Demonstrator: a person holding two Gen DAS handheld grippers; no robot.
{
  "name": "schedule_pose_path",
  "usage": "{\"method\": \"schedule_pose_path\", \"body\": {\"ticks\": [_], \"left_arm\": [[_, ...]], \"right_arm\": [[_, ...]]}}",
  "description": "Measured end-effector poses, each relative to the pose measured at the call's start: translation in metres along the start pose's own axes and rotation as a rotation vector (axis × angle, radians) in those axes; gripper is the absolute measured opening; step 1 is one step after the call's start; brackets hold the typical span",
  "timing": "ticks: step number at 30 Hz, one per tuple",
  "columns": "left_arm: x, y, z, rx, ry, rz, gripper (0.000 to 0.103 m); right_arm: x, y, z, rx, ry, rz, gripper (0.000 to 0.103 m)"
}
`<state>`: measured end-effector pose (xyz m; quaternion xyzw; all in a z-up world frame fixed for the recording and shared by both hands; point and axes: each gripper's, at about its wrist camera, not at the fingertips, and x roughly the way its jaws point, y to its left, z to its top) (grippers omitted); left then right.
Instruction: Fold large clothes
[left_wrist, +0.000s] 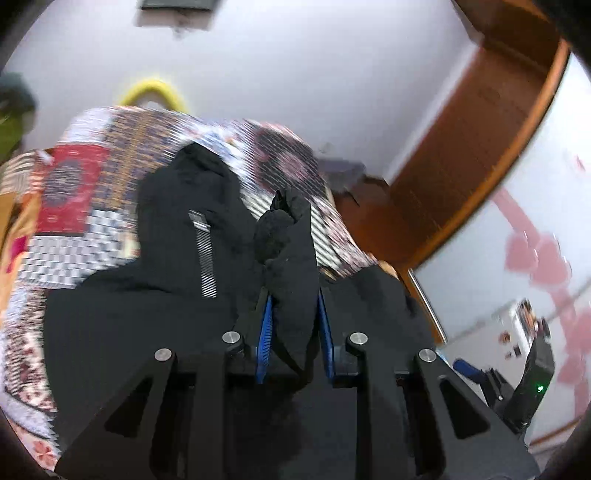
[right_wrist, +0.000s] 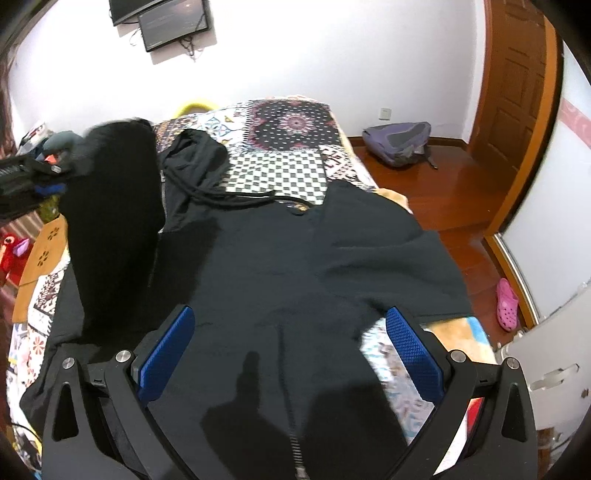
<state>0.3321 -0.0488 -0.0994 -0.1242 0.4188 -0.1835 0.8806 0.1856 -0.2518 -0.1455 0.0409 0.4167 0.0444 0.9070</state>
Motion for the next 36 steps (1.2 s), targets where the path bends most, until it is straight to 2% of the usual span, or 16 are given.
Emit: {"method": "schedule_pose_path", "body": {"ticks": [2, 5, 9, 12, 15, 19, 21, 23, 25, 31, 36], "left_arm": [[0.026, -0.018, -0.006, 0.031, 0.048, -0.014, 0.022], [0.072, -0.042, -0.022, 0.096, 0.146, 0.003, 0.022], [0.098, -0.063, -0.05, 0.175, 0.224, 0.039, 0.022], [0.111, -0.068, -0.064, 0.186, 0.287, 0.014, 0.026], [0.105, -0.072, -0.074, 0.184, 0.316, -0.023, 0.027], [0.082, -0.072, -0.068, 0.207, 0.273, -0.016, 0.032], [0.064, -0.068, -0.064, 0.214, 0.229, 0.004, 0.038], [0.043, -0.057, -0.058, 0.213, 0.174, 0.037, 0.048], [0.029, -0.046, -0.052, 0.211, 0.133, 0.073, 0.05], [-0.01, 0.011, -0.04, 0.164, 0.027, 0.224, 0.06], [-0.013, 0.06, -0.043, 0.078, 0.022, 0.298, 0.061]], "right_arm": [[0.0, -0.008, -0.002, 0.011, 0.008, -0.011, 0.103], [0.001, -0.017, -0.004, 0.022, 0.02, -0.024, 0.103], [0.002, -0.027, -0.007, 0.034, 0.035, -0.035, 0.103], [0.002, -0.031, -0.011, 0.045, 0.046, -0.034, 0.103], [0.001, -0.034, -0.01, 0.063, 0.052, -0.024, 0.103], [-0.005, -0.039, -0.005, 0.073, 0.038, -0.016, 0.103], [-0.01, -0.043, 0.001, 0.078, 0.021, -0.02, 0.103], [-0.014, -0.049, 0.006, 0.083, 0.007, -0.025, 0.103], [-0.016, -0.056, 0.012, 0.094, -0.003, -0.036, 0.103], [-0.01, -0.093, 0.019, 0.193, 0.018, -0.067, 0.103], [0.016, -0.127, 0.014, 0.33, 0.094, -0.037, 0.103]]}}
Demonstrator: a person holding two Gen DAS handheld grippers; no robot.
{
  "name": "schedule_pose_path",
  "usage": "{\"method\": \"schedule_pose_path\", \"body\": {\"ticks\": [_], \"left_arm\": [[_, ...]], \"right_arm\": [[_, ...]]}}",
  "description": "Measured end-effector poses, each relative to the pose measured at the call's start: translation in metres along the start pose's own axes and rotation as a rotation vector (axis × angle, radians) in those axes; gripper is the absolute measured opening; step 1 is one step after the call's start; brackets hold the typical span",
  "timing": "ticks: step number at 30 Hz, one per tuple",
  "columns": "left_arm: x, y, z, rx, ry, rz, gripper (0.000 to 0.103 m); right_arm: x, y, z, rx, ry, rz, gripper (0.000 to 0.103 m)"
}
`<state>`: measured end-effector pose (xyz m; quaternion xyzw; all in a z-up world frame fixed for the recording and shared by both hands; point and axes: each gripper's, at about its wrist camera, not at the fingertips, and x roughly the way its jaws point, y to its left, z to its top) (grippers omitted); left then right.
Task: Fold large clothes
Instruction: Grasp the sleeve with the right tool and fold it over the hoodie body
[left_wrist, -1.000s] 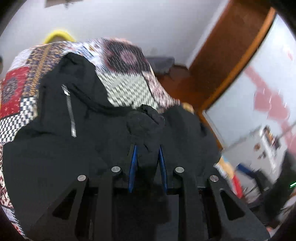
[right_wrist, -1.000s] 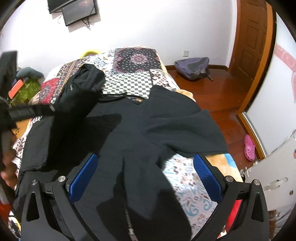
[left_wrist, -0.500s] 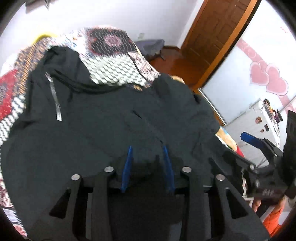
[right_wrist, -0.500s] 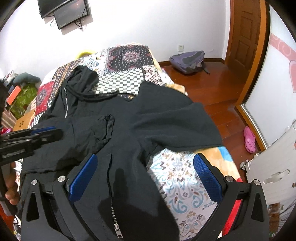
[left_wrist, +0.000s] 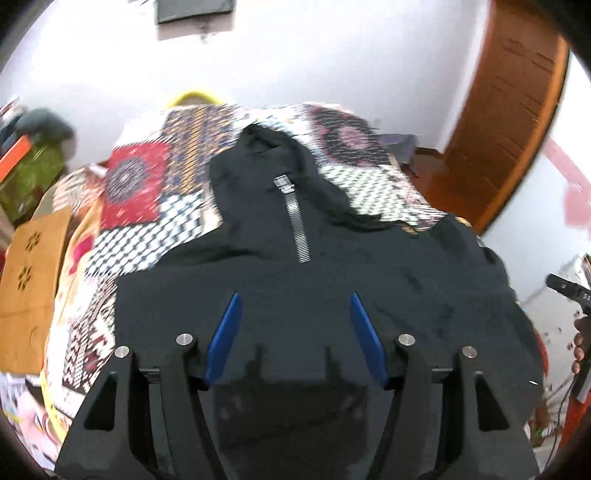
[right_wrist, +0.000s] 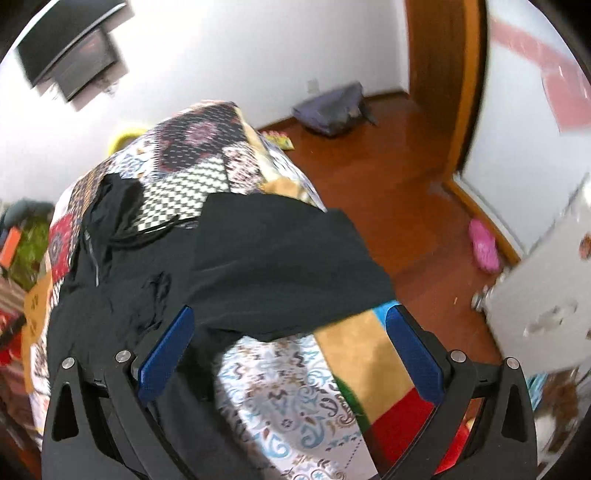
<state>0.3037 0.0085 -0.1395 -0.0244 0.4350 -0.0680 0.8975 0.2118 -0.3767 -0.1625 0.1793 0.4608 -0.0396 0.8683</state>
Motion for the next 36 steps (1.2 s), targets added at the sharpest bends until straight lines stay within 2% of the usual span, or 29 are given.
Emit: {"method": "schedule_pose_path", "body": {"ticks": [4, 6, 8, 9, 13, 15, 18, 20, 22, 28, 36], "left_arm": [[0.015, 0.028, -0.016, -0.067, 0.045, 0.032, 0.061], [0.02, 0.037, -0.026, -0.087, 0.066, 0.039, 0.061], [0.029, 0.041, -0.034, -0.102, 0.088, 0.039, 0.061], [0.03, 0.042, -0.038, -0.106, 0.094, 0.038, 0.061], [0.039, 0.048, -0.048, -0.125, 0.119, 0.03, 0.061], [0.041, 0.051, -0.051, -0.132, 0.123, 0.029, 0.061], [0.042, 0.053, -0.053, -0.149, 0.128, 0.028, 0.061], [0.043, 0.054, -0.053, -0.16, 0.127, 0.027, 0.061], [0.042, 0.055, -0.054, -0.168, 0.124, 0.03, 0.061], [0.04, 0.056, -0.062, -0.166, 0.134, 0.032, 0.061], [0.024, 0.062, -0.064, -0.175, 0.092, 0.03, 0.061]], "right_arm": [[0.035, -0.029, 0.003, 0.154, 0.105, 0.067, 0.102], [0.055, -0.044, 0.002, 0.253, 0.159, 0.105, 0.096], [0.071, -0.055, 0.0, 0.325, 0.212, 0.148, 0.085], [0.079, -0.059, -0.001, 0.354, 0.23, 0.162, 0.084], [0.09, -0.059, 0.002, 0.378, 0.228, 0.141, 0.077], [0.094, -0.057, 0.007, 0.371, 0.219, 0.108, 0.068], [0.103, -0.056, 0.013, 0.394, 0.21, 0.057, 0.043], [0.099, -0.059, 0.016, 0.398, 0.191, 0.023, 0.021], [0.09, -0.057, 0.019, 0.378, 0.161, 0.015, 0.011], [0.044, -0.019, 0.038, 0.225, 0.027, -0.022, 0.007], [-0.019, 0.05, 0.059, 0.049, -0.093, 0.096, 0.006]]}}
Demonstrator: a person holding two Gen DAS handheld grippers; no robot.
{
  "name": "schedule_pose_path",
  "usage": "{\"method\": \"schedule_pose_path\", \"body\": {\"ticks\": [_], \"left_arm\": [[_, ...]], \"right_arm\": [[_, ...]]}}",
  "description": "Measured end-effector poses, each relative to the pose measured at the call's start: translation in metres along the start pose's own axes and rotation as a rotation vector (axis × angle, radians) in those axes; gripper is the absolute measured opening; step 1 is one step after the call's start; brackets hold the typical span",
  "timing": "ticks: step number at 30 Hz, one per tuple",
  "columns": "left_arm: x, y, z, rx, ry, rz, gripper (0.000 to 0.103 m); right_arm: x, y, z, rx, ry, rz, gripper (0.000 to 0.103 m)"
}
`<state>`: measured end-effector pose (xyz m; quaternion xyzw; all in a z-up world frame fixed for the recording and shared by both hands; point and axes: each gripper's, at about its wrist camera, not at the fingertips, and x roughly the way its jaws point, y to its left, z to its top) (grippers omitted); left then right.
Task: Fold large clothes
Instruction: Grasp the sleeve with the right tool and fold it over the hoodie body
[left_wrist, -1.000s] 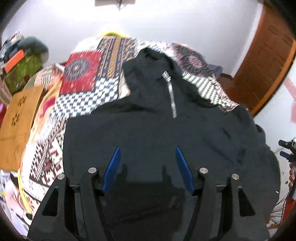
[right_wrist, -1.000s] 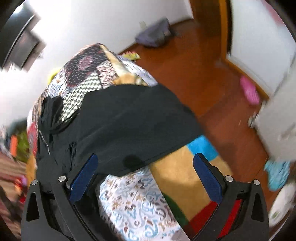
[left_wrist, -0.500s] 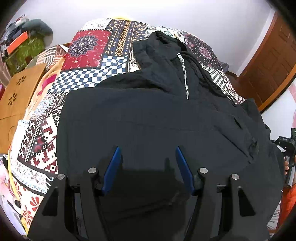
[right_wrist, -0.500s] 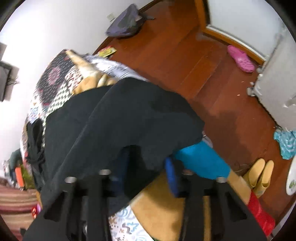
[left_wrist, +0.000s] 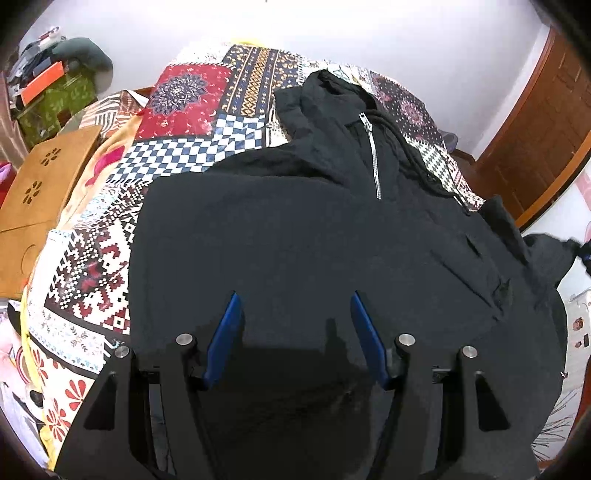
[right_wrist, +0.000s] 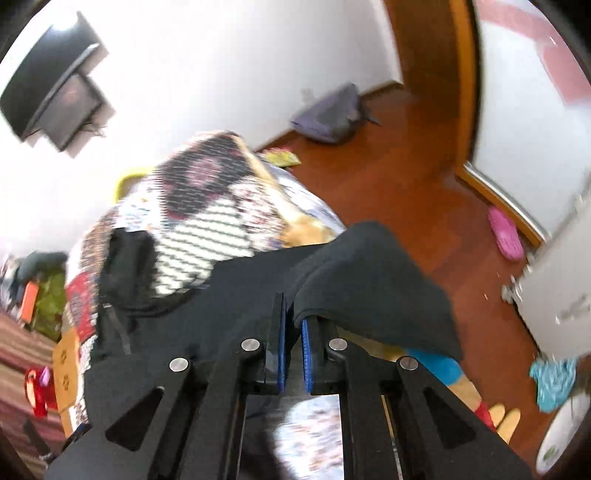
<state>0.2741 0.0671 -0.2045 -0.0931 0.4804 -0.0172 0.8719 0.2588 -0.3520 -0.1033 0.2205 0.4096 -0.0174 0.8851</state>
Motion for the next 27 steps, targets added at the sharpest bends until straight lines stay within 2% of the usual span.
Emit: {"method": "schedule_pose_path", "body": {"ticks": [6, 12, 17, 21, 23, 27], "left_arm": [[-0.015, 0.007, -0.003, -0.009, -0.033, -0.016, 0.061], [-0.033, 0.018, -0.006, -0.037, -0.07, -0.043, 0.061], [-0.043, 0.032, -0.011, -0.054, -0.08, -0.032, 0.061], [-0.043, 0.039, -0.016, -0.063, -0.068, -0.028, 0.061], [-0.043, 0.041, -0.02, -0.063, -0.063, -0.026, 0.061], [-0.04, 0.04, -0.027, -0.053, -0.047, -0.027, 0.061]], "right_arm": [[-0.014, 0.073, -0.011, -0.164, -0.01, 0.104, 0.006], [0.006, 0.127, -0.045, -0.3, 0.083, 0.17, 0.006], [0.041, 0.153, -0.087, -0.371, 0.199, 0.183, 0.006], [0.067, 0.16, -0.119, -0.423, 0.29, 0.172, 0.006], [0.072, 0.162, -0.128, -0.435, 0.317, 0.165, 0.01], [0.073, 0.165, -0.143, -0.472, 0.362, 0.13, 0.011]]}}
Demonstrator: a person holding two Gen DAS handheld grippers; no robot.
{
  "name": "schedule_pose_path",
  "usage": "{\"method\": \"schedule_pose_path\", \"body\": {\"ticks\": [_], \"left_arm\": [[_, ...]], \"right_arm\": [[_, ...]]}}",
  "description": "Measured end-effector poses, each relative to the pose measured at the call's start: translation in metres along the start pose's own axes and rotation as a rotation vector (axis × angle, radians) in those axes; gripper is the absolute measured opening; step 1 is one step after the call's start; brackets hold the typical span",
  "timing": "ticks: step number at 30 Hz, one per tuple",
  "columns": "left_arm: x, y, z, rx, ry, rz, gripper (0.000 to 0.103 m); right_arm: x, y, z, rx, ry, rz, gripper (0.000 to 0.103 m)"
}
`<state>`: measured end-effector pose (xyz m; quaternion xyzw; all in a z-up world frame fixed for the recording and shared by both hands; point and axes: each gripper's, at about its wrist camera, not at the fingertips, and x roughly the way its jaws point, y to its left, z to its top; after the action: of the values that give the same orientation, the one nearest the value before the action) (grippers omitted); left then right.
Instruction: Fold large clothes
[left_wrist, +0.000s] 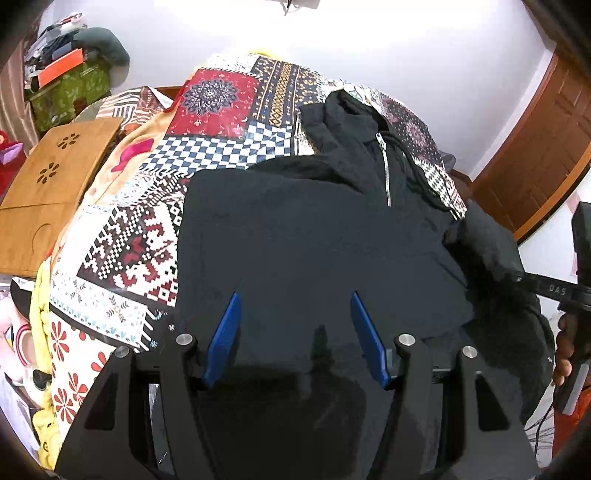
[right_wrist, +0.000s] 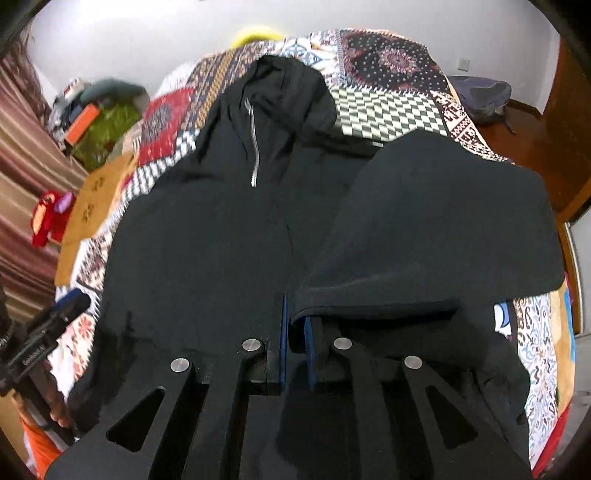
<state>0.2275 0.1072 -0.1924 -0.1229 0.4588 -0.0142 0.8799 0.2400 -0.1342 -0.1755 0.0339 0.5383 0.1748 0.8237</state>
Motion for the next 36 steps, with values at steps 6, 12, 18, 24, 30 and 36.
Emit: {"method": "schedule_pose_path", "body": {"ticks": [6, 12, 18, 24, 30, 36], "left_arm": [[0.008, -0.014, -0.002, 0.043, 0.021, 0.0, 0.061], [0.011, -0.038, 0.004, 0.081, 0.013, -0.027, 0.061], [0.011, -0.061, 0.01, 0.119, -0.002, -0.046, 0.062], [0.014, -0.075, 0.012, 0.147, -0.003, -0.046, 0.064], [0.019, -0.079, 0.012, 0.144, 0.01, -0.067, 0.064], [0.025, -0.077, 0.013, 0.14, 0.018, -0.061, 0.064]], "right_arm": [[-0.023, 0.001, -0.008, -0.012, 0.017, 0.078, 0.046], [-0.069, -0.022, -0.003, 0.023, -0.11, 0.065, 0.046], [-0.086, -0.085, 0.003, 0.222, -0.192, 0.03, 0.056], [-0.052, -0.158, -0.004, 0.477, -0.127, 0.066, 0.056], [-0.012, -0.197, -0.017, 0.674, -0.049, 0.133, 0.056], [-0.007, -0.202, 0.002, 0.656, -0.067, 0.082, 0.052]]}}
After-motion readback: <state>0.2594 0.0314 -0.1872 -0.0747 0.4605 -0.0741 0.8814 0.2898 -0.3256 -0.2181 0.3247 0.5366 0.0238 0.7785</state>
